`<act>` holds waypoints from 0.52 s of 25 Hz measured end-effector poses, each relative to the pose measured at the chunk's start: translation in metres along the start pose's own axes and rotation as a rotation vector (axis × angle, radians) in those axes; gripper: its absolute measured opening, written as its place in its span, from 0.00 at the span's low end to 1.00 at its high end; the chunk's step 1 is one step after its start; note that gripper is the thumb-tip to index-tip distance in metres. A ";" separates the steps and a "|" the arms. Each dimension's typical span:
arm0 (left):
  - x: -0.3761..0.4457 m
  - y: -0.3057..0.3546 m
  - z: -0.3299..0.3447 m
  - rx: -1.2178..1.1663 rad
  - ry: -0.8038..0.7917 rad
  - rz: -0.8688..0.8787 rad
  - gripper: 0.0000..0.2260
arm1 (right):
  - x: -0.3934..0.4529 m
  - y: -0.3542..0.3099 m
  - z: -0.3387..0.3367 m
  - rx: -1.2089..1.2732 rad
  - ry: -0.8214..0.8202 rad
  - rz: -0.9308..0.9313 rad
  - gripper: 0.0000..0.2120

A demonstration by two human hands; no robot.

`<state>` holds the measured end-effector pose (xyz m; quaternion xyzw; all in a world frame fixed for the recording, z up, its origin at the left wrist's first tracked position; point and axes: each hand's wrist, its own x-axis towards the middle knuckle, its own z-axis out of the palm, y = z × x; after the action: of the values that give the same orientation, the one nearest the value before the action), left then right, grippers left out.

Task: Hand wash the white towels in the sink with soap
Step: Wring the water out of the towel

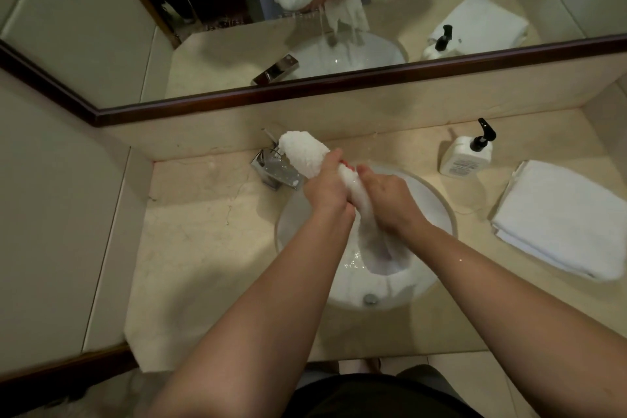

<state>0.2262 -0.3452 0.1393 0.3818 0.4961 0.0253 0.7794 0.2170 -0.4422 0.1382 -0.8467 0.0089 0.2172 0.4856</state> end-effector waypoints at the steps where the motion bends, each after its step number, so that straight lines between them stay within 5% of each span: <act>1: -0.001 0.001 -0.001 0.020 0.003 0.004 0.10 | 0.000 0.000 -0.003 0.041 -0.059 0.031 0.32; 4: 0.001 0.007 -0.002 0.285 -0.028 0.074 0.26 | -0.003 0.003 -0.015 0.286 -0.307 0.120 0.34; 7: 0.002 0.017 -0.005 0.429 -0.169 0.134 0.35 | -0.003 0.006 -0.017 0.452 -0.392 0.145 0.25; 11: 0.017 0.036 -0.025 0.263 -0.703 0.106 0.21 | 0.006 0.002 -0.022 0.614 -0.416 0.249 0.22; 13: 0.021 0.045 -0.029 0.276 -0.850 0.115 0.23 | 0.008 -0.003 -0.027 0.748 -0.535 0.351 0.23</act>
<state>0.2288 -0.2881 0.1448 0.4858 0.1088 -0.1569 0.8530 0.2345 -0.4616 0.1492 -0.5144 0.1037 0.4876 0.6978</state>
